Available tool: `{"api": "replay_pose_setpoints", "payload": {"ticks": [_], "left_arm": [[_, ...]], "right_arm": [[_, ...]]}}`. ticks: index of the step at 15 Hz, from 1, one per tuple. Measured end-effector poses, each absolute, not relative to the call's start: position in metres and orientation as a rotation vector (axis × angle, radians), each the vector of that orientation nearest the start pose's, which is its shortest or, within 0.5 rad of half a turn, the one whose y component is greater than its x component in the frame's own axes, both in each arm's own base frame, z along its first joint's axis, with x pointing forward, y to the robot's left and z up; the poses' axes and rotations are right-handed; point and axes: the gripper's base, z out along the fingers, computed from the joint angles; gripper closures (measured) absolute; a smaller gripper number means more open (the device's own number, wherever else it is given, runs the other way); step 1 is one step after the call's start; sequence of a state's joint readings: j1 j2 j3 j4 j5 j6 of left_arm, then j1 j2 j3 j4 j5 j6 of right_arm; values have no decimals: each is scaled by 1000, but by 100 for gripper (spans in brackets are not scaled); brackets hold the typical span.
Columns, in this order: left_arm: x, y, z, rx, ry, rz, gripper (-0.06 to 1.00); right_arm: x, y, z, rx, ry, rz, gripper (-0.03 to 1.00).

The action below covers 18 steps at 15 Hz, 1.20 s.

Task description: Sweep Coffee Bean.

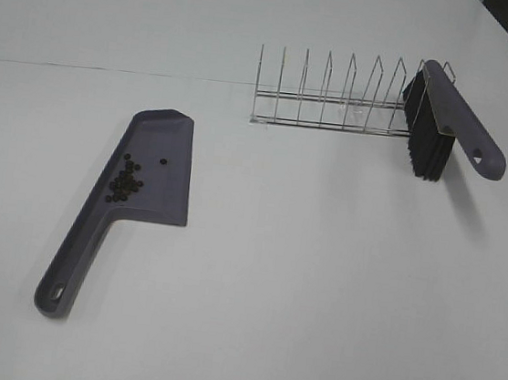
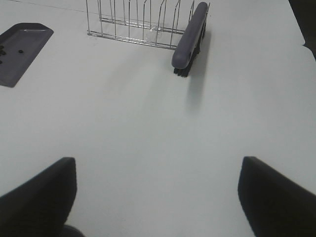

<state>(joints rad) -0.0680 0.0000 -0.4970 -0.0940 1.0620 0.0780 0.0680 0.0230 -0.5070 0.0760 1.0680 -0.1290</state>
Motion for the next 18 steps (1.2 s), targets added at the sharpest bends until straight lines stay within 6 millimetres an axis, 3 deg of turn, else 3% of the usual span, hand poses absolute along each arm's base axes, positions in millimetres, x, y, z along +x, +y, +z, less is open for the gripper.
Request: {"api": "replay_pose_setpoints", "payload": {"ticks": [18], "left_arm": [[-6,-7,277,119,2037,-84,26]], "right_arm": [[-7,6,279,-151,2031,23,15]]}}
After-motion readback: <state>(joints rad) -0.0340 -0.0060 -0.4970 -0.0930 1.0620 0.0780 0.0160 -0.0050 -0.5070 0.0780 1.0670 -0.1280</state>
